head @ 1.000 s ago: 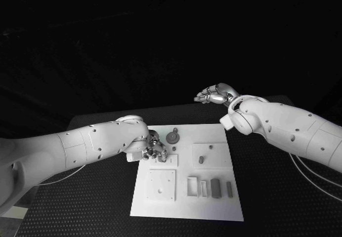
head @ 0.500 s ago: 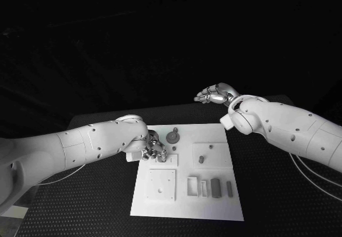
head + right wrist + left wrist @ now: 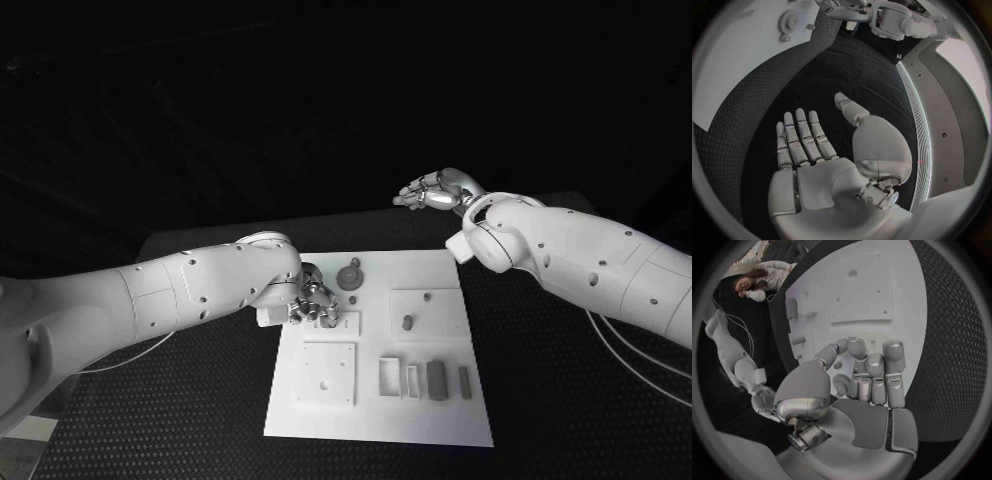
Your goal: Assemble the parts on the task board
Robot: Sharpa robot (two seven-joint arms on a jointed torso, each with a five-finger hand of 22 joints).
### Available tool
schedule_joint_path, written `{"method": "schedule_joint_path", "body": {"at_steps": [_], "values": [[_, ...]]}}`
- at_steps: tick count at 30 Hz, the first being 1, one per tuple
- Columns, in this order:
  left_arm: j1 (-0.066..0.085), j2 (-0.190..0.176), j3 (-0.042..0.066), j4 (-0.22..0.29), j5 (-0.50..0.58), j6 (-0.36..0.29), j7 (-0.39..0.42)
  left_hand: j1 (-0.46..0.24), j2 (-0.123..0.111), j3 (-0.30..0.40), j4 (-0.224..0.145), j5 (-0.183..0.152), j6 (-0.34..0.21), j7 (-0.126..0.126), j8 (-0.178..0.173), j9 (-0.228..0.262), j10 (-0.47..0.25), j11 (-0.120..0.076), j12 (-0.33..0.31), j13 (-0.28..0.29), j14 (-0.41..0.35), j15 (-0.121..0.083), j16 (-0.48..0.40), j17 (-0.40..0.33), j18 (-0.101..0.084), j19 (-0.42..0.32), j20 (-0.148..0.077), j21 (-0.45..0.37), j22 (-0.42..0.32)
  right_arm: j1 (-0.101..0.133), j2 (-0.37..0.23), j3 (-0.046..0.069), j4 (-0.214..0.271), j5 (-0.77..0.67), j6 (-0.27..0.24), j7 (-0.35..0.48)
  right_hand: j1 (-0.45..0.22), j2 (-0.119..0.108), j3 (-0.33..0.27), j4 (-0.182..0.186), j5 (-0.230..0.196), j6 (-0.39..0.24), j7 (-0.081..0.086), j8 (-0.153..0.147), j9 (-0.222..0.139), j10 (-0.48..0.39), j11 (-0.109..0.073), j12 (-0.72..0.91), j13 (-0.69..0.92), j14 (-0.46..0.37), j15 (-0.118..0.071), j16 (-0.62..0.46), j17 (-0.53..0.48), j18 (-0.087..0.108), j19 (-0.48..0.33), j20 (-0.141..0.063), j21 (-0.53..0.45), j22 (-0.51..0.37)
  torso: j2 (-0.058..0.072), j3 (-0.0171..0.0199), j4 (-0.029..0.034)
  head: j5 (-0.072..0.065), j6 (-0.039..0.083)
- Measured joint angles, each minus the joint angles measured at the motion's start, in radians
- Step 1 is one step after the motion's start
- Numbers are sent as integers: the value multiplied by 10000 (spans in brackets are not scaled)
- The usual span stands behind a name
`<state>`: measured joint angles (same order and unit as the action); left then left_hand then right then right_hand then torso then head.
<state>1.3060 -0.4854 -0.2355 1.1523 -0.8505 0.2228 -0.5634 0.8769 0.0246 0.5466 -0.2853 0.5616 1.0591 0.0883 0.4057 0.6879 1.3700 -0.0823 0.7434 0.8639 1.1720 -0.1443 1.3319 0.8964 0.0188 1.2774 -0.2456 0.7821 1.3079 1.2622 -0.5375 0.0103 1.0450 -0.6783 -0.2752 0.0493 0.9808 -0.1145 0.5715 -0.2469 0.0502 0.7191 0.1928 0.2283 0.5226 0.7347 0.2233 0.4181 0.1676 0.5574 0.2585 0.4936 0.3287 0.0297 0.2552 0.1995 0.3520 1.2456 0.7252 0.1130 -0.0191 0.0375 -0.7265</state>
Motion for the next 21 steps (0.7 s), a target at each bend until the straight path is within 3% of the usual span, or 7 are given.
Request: {"method": "schedule_joint_path", "body": {"at_steps": [12,15,20,21], "values": [[11,171,6,-211,-70,198,-52,-35,36,0,0,-34,0,0,3,3,0,0,2,-2,17,-17,0,0,0,1,-1,0,-1,-1,-3,0,16,-4,12,0,0,0,0,0,0,0,0,0,0,0,0,0,-8,0,0,0,0,0,0,0,0,0,-9,3,6,33,-30],[17,185,8,-234,-87,234,-52,-393,385,131,-131,-588,0,0,3,3,37,-37,159,-8,18,-17,120,-45,0,2,-2,71,-2,-1,-3,-1,27,-8,24,0,0,0,0,0,0,0,0,0,-7,0,0,0,-23,-83,13,-60,-19,-1,-35,-35,0,16,-11,4,3,55,-18],[16,208,7,-265,-133,252,-47,-633,478,222,-222,-634,0,0,3,18,56,-55,185,-16,31,-31,162,-67,0,36,-36,76,-2,-1,-10,-1,30,-14,45,0,0,0,0,0,0,0,0,0,-12,0,0,0,-26,-114,44,-61,-26,-1,-36,-35,0,17,-11,3,0,73,-15],[16,217,7,-276,-141,258,-41,-658,478,222,-222,-636,0,-1,10,254,56,-56,185,-16,31,-31,162,-67,0,36,-36,76,-2,-1,-11,-1,30,-15,48,-1,0,0,0,0,0,0,0,0,-12,0,0,0,-26,-114,43,-61,-26,-1,-36,-35,0,17,-11,3,0,73,-15]]}}
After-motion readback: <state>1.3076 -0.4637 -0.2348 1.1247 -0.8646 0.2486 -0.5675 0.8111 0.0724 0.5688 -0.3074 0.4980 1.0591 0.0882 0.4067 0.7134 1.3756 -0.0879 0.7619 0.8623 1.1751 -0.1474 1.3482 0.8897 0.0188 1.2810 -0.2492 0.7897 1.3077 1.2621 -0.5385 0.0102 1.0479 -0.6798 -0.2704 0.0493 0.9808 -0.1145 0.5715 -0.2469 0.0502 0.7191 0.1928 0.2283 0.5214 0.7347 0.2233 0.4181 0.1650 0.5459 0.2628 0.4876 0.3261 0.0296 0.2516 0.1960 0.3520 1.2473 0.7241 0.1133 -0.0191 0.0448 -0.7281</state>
